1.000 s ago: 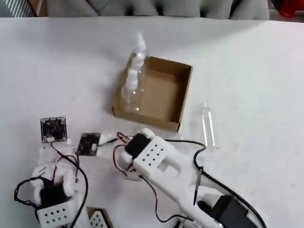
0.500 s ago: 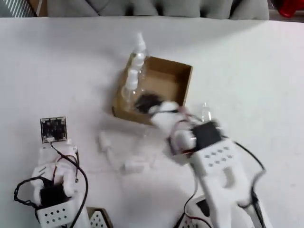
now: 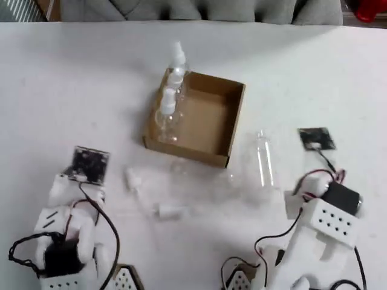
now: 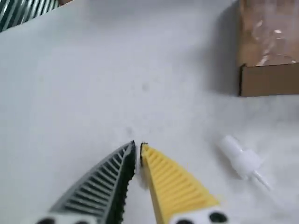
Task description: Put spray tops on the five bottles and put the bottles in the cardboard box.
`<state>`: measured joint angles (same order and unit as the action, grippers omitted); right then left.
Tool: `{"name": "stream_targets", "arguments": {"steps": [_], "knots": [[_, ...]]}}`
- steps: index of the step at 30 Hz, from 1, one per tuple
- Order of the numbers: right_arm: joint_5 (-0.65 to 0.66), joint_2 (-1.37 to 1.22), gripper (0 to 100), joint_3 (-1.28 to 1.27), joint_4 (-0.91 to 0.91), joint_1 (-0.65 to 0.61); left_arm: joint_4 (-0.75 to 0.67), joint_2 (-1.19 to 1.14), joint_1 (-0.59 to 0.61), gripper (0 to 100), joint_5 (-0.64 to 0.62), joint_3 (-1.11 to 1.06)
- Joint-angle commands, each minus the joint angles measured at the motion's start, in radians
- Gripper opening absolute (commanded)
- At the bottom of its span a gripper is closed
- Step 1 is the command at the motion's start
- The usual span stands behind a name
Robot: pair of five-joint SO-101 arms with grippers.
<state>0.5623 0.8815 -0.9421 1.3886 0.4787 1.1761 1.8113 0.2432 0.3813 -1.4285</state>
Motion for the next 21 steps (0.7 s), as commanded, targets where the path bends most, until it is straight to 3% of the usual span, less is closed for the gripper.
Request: {"name": "stream_targets", "arguments": {"steps": [1,5,12,18,21], "knots": [[-0.002,0.021,1.6,-0.011,-0.097,0.137,0.115,0.008,-0.159,2,0.100,0.146],[0.028,0.013,1.6,-0.018,-0.150,0.251,0.193,0.008,-0.286,2,0.285,0.193],[0.068,0.012,1.6,-0.060,-0.249,0.331,0.227,-0.090,-0.503,3,0.298,0.173],[0.068,0.012,1.7,-0.100,-0.303,0.340,0.199,-0.326,-0.730,19,0.293,0.180],[0.068,0.012,1.7,-0.100,-0.298,0.337,0.133,-0.401,-0.825,19,0.292,0.173]]}}
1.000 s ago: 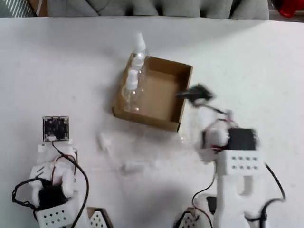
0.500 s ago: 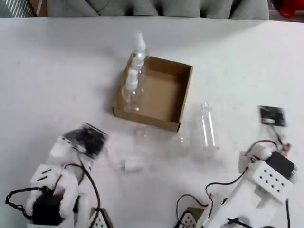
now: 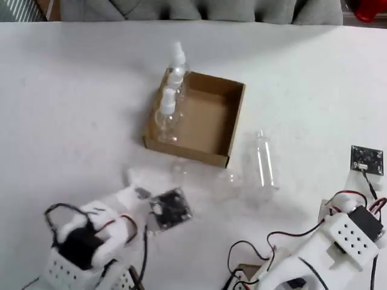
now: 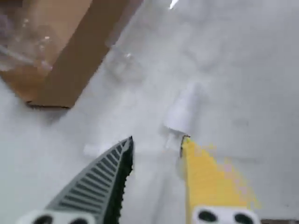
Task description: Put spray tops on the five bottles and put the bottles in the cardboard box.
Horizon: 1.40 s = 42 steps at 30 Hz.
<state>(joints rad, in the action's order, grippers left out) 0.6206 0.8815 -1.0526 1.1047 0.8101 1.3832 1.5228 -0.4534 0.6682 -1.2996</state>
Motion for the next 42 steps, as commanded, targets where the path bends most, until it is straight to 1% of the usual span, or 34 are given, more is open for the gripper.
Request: {"name": "stream_targets", "arguments": {"steps": [1,5,13,18,21,24,27,29,31,35,37,39,42], "knots": [[0.009,0.012,1.7,0.011,-0.015,0.004,-0.097,-0.133,-0.148,18,0.005,0.044],[0.008,0.013,1.6,0.011,-0.013,0.004,-0.190,-0.236,-0.170,18,0.014,0.044],[0.002,0.021,1.7,0.014,-0.013,0.004,-0.334,-0.519,-0.166,18,0.133,0.051],[0.002,0.021,1.7,0.014,-0.013,0.002,-0.457,-0.685,-0.163,18,0.155,0.052],[0.002,0.021,1.7,0.014,-0.013,-0.005,-0.549,-0.779,-0.125,18,0.155,0.058],[0.002,0.021,1.6,0.012,-0.013,-0.021,-0.611,-0.871,-0.065,22,0.155,0.086],[0.000,0.021,1.6,0.012,-0.013,-0.025,-0.621,-0.955,-0.041,22,0.166,0.112],[0.000,0.021,1.6,0.012,-0.013,-0.025,-0.615,-0.989,-0.041,21,0.173,0.129],[0.000,0.021,1.6,0.012,-0.013,-0.025,-0.618,-0.993,-0.042,16,0.173,0.132],[0.002,0.021,1.6,0.012,-0.013,-0.025,-0.614,-0.993,-0.048,1,0.181,0.129],[0.002,0.021,1.6,0.015,-0.013,-0.025,-0.612,-0.993,-0.045,3,0.176,0.129],[0.002,0.021,1.6,0.018,-0.013,-0.025,-0.611,-0.993,-0.042,2,0.176,0.130],[0.002,0.021,1.6,0.020,-0.013,-0.025,-0.591,-0.992,-0.041,2,0.175,0.137]]}}
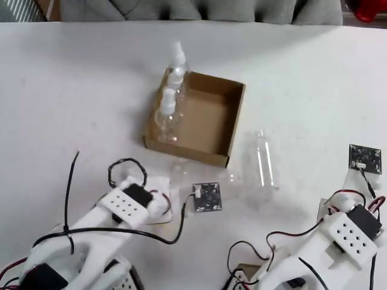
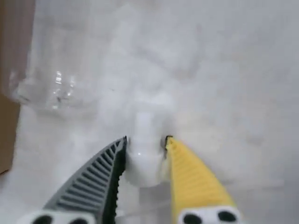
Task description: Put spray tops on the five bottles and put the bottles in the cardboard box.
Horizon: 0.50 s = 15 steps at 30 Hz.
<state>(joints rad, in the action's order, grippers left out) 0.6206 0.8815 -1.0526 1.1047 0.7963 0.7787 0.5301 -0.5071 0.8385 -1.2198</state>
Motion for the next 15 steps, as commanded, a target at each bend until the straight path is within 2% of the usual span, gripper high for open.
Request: {"name": "stream_targets", "arguments": {"steps": [1,6,8,15], "knots": [[0.002,0.021,1.6,0.023,-0.013,-0.012,0.023,0.001,0.013,2,0.003,0.066],[-0.009,0.021,1.6,0.114,0.101,-0.035,0.146,0.001,0.004,2,-0.094,0.141],[-0.064,0.021,1.6,0.166,0.173,-0.081,0.212,0.001,0.005,2,-0.121,0.186],[-0.238,0.021,1.6,0.252,0.306,-0.380,0.405,0.001,0.056,2,-0.124,0.308]]}}
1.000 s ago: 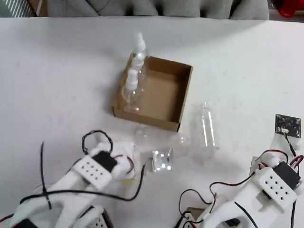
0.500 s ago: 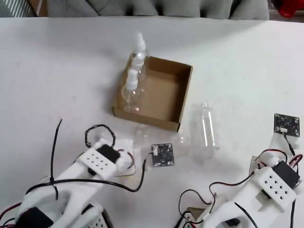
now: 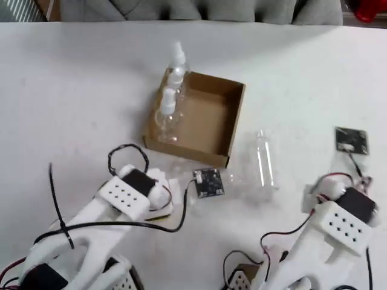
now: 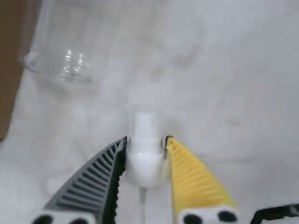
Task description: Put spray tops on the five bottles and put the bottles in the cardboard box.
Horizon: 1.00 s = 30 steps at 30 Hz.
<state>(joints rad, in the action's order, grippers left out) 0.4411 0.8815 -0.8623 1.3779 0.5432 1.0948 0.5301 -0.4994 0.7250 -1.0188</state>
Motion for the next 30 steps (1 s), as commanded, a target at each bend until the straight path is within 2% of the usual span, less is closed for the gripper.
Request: {"name": "stream_targets", "arguments": {"steps": [1,7,12,15,19,24,30], "knots": [[-0.071,0.021,1.6,0.061,0.033,-0.173,0.107,0.001,0.070,2,-0.009,0.123],[-0.084,0.021,1.6,0.060,-0.025,-0.418,0.173,0.005,0.239,2,-0.014,0.226],[-0.147,0.021,1.6,0.061,-0.096,-0.512,0.224,0.166,0.321,2,-0.018,0.236],[-0.198,0.015,1.6,0.061,-0.145,-0.570,0.256,0.314,0.381,2,-0.104,0.219],[-0.247,0.013,1.7,0.060,-0.173,-0.690,0.259,0.450,0.536,2,-0.204,0.176],[-0.252,0.013,1.6,0.058,-0.197,-0.894,0.133,0.483,0.719,2,-0.325,0.049],[-0.252,0.012,1.7,0.031,-0.331,-1.110,-0.043,0.481,0.782,2,-0.427,-0.115]]}}
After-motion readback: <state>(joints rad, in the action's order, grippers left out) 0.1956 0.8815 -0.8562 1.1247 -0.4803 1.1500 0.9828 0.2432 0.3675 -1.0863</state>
